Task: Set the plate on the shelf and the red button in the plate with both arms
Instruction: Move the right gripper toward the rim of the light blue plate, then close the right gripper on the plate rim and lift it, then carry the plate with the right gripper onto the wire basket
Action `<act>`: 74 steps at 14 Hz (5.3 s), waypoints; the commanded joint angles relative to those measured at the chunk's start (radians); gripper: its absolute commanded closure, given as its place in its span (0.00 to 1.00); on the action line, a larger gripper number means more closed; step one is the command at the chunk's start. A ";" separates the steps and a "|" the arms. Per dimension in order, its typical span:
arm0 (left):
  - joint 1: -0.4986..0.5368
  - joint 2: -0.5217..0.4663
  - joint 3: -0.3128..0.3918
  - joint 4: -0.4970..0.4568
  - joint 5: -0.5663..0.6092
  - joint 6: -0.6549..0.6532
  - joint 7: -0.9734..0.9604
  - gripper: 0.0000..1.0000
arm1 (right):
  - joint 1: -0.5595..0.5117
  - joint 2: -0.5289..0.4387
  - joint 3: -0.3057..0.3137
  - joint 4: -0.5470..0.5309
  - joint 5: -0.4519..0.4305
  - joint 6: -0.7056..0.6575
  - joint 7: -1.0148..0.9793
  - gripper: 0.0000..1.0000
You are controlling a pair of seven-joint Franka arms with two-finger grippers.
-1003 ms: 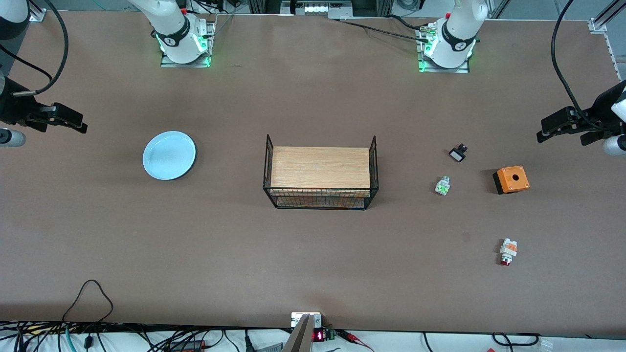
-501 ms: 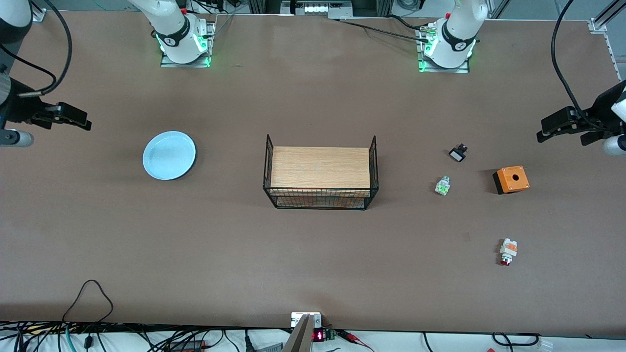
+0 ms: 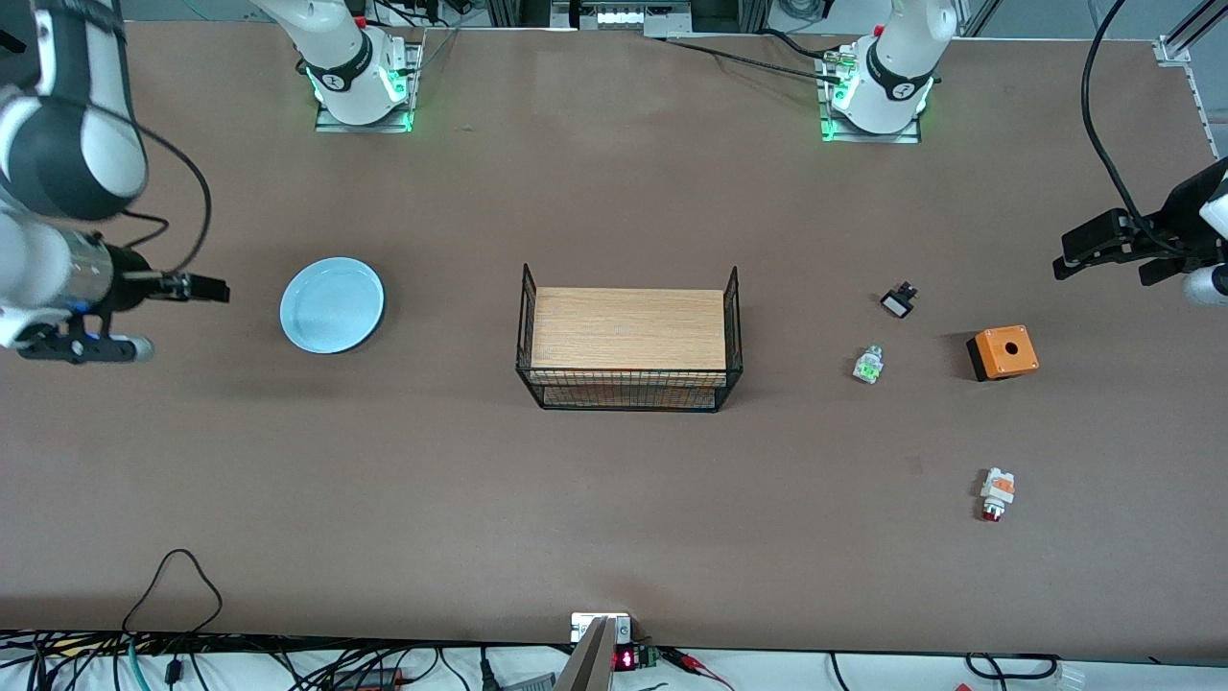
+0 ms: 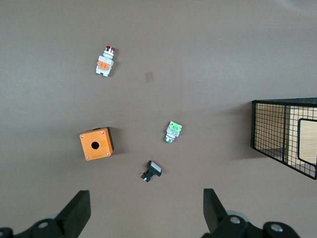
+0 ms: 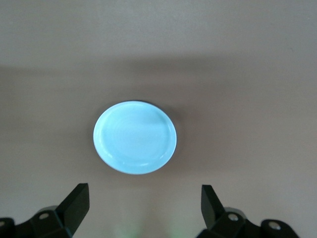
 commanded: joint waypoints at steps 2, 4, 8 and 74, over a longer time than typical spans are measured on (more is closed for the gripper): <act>-0.002 0.016 0.006 0.039 -0.006 -0.020 0.014 0.00 | -0.009 0.079 0.004 0.022 0.002 0.086 0.003 0.00; -0.001 0.016 0.006 0.037 -0.006 -0.020 0.014 0.00 | -0.003 0.083 0.004 -0.024 0.005 0.154 0.003 0.00; -0.001 0.016 0.007 0.037 -0.006 -0.020 0.014 0.00 | -0.009 0.073 0.004 -0.212 0.005 0.352 0.000 0.00; -0.006 0.016 0.004 0.039 -0.010 -0.018 0.016 0.00 | 0.208 -0.163 0.039 0.011 0.340 -0.034 0.562 1.00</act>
